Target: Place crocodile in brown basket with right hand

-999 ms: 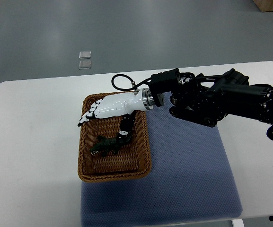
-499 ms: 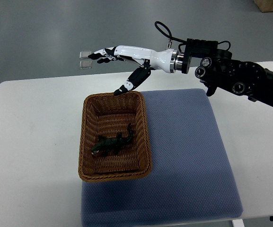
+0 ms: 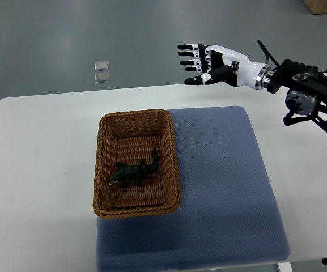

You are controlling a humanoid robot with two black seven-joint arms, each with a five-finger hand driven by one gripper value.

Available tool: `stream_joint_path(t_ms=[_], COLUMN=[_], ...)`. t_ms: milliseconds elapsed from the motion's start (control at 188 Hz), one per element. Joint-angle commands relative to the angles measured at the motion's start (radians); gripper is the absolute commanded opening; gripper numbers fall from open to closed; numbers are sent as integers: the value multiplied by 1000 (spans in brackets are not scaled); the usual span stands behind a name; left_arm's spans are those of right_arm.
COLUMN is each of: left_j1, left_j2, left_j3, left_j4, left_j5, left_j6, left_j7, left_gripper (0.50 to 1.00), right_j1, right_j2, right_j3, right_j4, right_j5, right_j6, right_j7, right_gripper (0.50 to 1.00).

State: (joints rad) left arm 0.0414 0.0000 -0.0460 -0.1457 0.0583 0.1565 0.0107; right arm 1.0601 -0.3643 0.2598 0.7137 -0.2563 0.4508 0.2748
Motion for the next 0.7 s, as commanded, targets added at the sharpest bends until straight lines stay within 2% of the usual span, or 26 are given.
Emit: stream_joint_path(t_ms=[0, 85, 149, 297, 425, 696], left_j1=[0, 0, 0, 0, 0, 0], left_j2=[0, 0, 0, 0, 0, 0], left_j3=[0, 0, 0, 2, 2, 0], left_j4=[0, 0, 0, 0, 0, 0], left_j5=[0, 0, 0, 0, 0, 0], left_j6=[0, 0, 0, 0, 0, 0], left_j7=[0, 0, 0, 0, 0, 0], left_gripper=[1000, 1000, 1000, 1000, 1000, 1000], right_j1=[-35, -71, -88, -118, -140, -169], right_j2=[-2, 2, -1, -1, -2, -1], right_j3=[-1, -1, -1, 1, 32, 42], right_j4=[-46, -77, -83, -89, -92, -112], right_j5=[169, 299, 359, 405, 445, 444], right_j6=[3, 6, 9, 14, 62, 51], right_j7=[-83, -147, -164, -164, -166, -160], right_gripper=[917, 919, 919, 926, 926, 928])
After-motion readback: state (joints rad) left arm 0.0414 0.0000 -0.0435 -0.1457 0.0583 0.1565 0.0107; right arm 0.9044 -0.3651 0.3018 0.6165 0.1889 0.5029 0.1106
